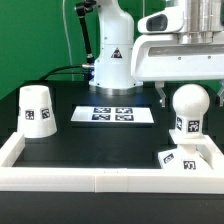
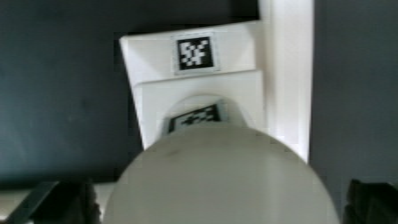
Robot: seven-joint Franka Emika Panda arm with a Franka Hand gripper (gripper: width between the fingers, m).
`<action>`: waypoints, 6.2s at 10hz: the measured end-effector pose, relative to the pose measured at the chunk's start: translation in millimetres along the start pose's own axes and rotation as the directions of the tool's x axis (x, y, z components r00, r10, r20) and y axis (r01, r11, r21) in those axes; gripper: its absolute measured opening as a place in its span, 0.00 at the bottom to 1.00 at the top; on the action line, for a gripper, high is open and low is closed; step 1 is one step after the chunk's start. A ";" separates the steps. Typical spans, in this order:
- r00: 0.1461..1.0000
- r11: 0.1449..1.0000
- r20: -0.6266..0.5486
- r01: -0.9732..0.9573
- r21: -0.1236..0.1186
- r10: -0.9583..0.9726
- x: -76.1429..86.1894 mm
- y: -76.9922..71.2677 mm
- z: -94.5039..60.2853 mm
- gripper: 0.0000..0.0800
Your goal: Assemble lamp
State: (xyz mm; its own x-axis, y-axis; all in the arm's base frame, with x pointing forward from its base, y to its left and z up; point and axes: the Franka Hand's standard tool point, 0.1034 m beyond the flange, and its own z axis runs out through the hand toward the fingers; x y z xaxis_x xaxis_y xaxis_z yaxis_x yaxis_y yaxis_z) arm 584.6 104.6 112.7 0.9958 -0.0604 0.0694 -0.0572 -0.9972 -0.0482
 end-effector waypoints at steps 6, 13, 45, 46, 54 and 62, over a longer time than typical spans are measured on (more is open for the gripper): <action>0.830 0.829 0.007 0.558 -0.029 -0.558 3.5 2.7 -1.8 0.87; 0.514 0.512 0.052 0.858 -0.045 -0.856 5.6 -0.1 1.6 0.87; 0.357 0.357 0.023 -0.934 -0.028 0.934 -1.5 -0.4 2.7 0.72; 0.297 0.297 0.032 -0.954 -0.025 0.954 -0.9 0.6 2.5 0.72; 0.406 0.407 0.049 -0.913 -0.028 0.913 -10.2 -23.4 -8.3 0.87; 0.500 0.503 0.068 -0.863 -0.046 0.863 -17.8 -31.6 -16.5 0.87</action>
Offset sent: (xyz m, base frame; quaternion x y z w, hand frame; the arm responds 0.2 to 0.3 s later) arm 0.0072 0.0071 0.0045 -0.0126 0.0159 -0.2574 0.9661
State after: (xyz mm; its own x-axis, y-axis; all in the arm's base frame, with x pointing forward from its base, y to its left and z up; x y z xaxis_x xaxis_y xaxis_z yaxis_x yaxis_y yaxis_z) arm 567.5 136.4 129.5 0.4535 -0.8881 -0.0751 -0.8913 -0.4519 -0.0379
